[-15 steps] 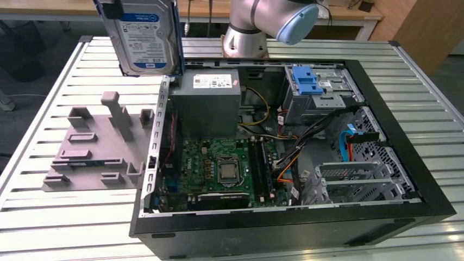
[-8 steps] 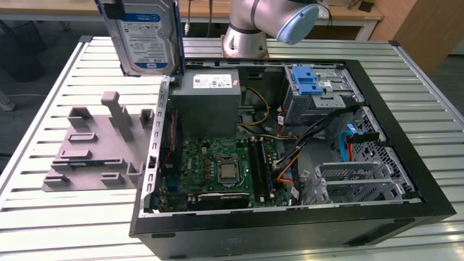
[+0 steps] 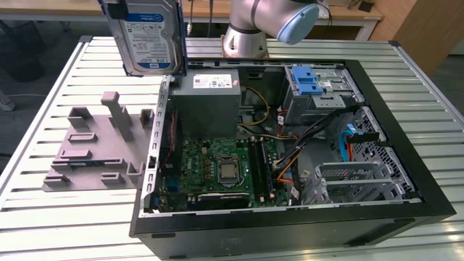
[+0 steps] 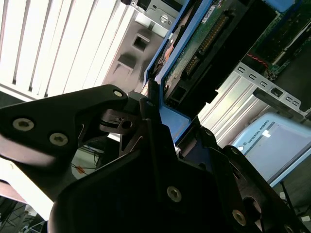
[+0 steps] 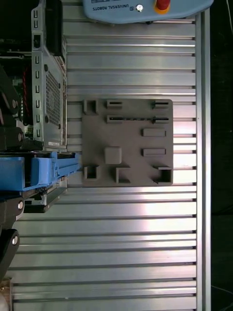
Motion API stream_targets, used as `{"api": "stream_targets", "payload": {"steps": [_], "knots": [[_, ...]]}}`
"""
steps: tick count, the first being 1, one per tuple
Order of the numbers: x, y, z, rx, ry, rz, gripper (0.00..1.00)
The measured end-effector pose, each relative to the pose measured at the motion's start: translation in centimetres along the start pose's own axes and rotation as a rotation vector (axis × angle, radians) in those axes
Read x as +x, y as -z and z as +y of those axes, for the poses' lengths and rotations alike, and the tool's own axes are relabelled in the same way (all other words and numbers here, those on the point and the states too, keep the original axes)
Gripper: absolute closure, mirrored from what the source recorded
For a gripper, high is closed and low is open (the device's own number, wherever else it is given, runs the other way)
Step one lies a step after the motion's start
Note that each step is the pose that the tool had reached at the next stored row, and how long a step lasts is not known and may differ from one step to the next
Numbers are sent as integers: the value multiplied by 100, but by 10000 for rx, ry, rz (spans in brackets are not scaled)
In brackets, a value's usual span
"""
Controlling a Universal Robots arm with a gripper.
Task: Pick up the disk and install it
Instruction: 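Pick up the disk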
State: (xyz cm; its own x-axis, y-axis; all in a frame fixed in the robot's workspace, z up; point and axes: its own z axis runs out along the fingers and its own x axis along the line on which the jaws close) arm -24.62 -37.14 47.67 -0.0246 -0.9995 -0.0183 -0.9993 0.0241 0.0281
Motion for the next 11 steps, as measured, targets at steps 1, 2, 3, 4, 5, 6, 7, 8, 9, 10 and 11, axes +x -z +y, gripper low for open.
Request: {"api": "stream_targets", "payload": {"steps": [1, 2, 3, 4, 5, 6, 7, 8, 9, 10, 11], "knots": [[0, 0, -6, 0, 0, 0, 64], [0, 0, -12, 0, 0, 1, 64], [0, 0, -17, 0, 0, 0, 64], [-1, 0, -25, 0, 0, 0, 64], [-1, 0, -32, 0, 0, 0, 64], [-1, 1, -39, 0, 0, 0, 64], [-1, 0, -45, 1, 0, 0, 64], [-1, 1, -52, 0, 0, 0, 64], [-1, 1, -59, 0, -1, 0, 64], [-2, 1, -67, 0, -1, 0, 64], [-2, 1, -75, 0, 0, 0, 64]]}}
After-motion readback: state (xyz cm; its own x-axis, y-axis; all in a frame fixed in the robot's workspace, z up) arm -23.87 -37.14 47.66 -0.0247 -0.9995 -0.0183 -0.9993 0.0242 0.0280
